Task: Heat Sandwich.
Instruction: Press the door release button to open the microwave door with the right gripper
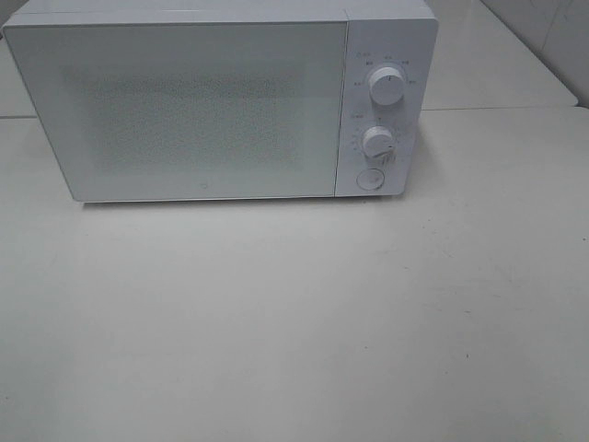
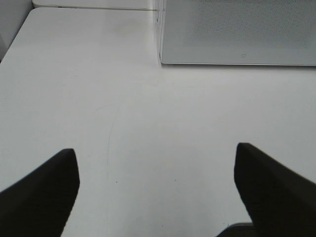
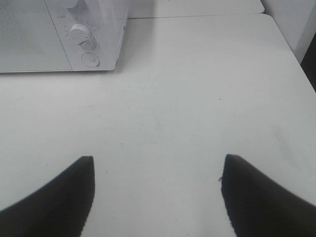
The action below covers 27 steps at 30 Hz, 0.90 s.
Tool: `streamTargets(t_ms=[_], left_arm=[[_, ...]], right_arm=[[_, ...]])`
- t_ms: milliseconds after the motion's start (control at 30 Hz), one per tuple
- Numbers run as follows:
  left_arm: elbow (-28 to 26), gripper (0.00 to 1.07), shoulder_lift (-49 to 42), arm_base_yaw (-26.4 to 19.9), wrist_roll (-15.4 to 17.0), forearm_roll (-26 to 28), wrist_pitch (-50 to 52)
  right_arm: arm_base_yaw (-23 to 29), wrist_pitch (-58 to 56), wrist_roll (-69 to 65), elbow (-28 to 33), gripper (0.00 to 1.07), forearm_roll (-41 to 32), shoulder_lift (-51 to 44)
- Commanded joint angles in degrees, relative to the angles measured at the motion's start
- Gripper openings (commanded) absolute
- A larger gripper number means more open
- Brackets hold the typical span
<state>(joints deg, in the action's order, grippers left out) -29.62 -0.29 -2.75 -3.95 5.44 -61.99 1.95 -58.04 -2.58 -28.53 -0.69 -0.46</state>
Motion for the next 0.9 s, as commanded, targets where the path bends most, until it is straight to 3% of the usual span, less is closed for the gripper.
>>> streamTargets(t_ms=[33, 900], left_arm=[[0.06, 0.81, -0.4, 0.34, 0.34, 0.06, 0.69], [0.06, 0.81, -0.4, 0.34, 0.34, 0.06, 0.69]], right_arm=[[-0.4, 0.97, 0.74, 0.11, 0.71, 0.06, -1.38], [-0.4, 1.03, 0.69, 0.11, 0.71, 0.0, -1.38]])
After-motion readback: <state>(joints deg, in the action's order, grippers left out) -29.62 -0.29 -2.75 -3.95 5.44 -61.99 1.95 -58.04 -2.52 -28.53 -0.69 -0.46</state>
